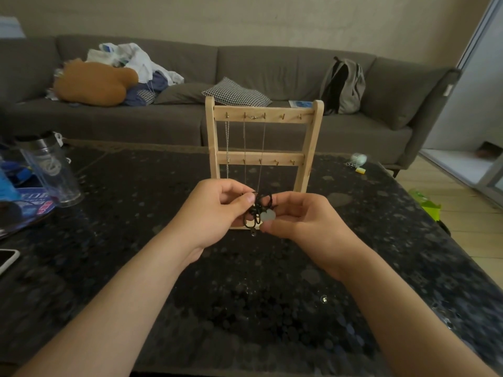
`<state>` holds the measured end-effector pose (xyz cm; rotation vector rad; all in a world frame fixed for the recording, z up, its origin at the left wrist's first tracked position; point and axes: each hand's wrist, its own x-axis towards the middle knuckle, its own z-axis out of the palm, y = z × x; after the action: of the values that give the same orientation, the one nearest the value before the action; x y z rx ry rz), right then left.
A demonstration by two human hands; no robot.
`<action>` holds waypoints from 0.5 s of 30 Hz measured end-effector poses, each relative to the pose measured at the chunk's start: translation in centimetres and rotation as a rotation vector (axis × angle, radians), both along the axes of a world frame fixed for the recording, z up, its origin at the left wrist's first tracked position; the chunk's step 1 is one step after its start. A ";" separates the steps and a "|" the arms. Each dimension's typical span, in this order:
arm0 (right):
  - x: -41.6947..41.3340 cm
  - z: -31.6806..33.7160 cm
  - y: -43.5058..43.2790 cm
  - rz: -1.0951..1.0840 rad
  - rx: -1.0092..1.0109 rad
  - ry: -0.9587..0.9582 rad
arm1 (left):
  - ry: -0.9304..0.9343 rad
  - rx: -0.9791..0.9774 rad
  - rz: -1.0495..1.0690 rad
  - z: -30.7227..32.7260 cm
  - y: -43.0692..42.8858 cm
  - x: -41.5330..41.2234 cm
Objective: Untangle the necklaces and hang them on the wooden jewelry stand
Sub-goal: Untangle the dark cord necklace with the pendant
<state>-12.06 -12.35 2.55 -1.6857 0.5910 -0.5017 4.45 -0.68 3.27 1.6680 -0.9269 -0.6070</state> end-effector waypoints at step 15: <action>0.2 0.3 0.5 -0.245 -0.059 -0.050 | 0.391 -0.001 -0.098 0.4 -0.1 -0.5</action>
<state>-11.82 -11.84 2.89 -1.6593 0.7571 -0.7409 3.93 -0.78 3.70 1.4382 -0.7240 -0.9593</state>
